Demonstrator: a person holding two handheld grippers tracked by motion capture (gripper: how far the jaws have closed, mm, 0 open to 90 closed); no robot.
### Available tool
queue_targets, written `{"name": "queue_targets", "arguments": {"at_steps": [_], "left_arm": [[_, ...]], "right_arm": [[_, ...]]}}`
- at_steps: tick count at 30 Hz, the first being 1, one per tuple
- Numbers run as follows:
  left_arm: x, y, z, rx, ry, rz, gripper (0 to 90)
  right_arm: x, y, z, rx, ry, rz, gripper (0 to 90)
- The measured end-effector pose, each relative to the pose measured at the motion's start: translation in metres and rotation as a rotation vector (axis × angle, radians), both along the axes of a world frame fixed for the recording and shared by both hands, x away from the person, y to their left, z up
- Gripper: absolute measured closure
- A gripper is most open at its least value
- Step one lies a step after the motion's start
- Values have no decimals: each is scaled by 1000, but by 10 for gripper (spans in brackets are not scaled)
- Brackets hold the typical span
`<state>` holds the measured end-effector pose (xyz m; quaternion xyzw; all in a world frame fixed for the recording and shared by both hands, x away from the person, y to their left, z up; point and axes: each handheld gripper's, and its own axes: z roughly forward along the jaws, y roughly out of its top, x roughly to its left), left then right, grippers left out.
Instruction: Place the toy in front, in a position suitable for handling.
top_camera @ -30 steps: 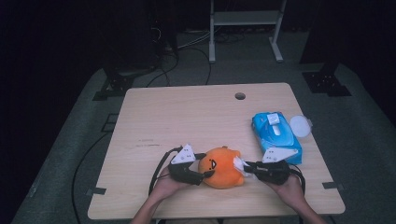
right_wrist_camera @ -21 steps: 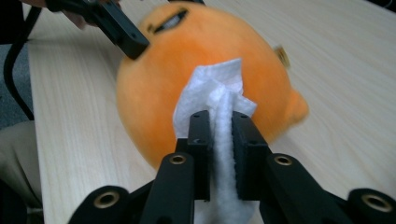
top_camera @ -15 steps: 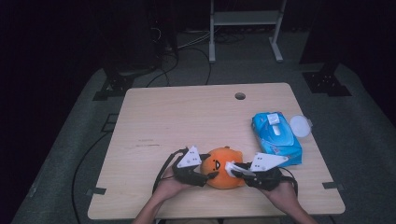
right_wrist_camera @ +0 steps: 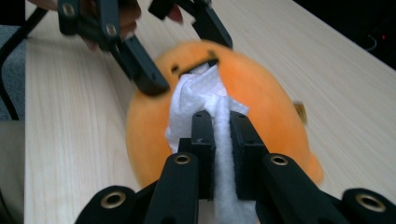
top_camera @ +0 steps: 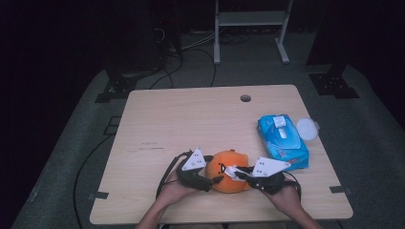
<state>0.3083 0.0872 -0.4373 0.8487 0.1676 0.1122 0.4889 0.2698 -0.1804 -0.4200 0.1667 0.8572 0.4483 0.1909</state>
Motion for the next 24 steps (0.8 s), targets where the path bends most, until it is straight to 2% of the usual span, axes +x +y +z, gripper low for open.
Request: {"name": "queue_targets", "arguments": {"at_steps": [2, 5, 8, 10, 14, 15, 18, 20, 22, 23, 24], "left_arm": [[1, 1, 0, -13, 15, -6, 234], [1, -2, 0, -21, 12, -24, 306], [-2, -9, 0, -14, -22, -47, 339], [-6, -12, 1, 17, -55, -58, 353], [-8, -11, 0, 9, -63, -73, 364], [-9, -11, 0, 20, -76, -83, 364], [-11, -11, 0, 19, -79, -92, 359], [-10, -9, 1, 8, -67, -82, 310], [-7, -7, 1, 4, -41, -48, 173], [-4, -7, 1, 10, -16, -21, 111], [-1, -7, -1, 5, 30, -11, 59]], "right_arm": [[-2, -8, -3, -9, 12, -16, 809], [-8, -14, -8, -15, 25, -24, 809], [-13, -3, -6, -10, 19, 21, 809], [-11, 11, -1, -1, 2, 50, 810], [1, 28, 13, 40, -26, 47, 810], [6, 29, 16, 49, -29, 37, 811], [20, 27, 20, 55, -30, 0, 810], [27, 22, 19, 57, -11, -18, 810], [29, 15, 14, 52, 8, -34, 811], [29, 11, 12, 55, 12, -39, 811], [28, 7, 11, 60, 17, -43, 811]]}}
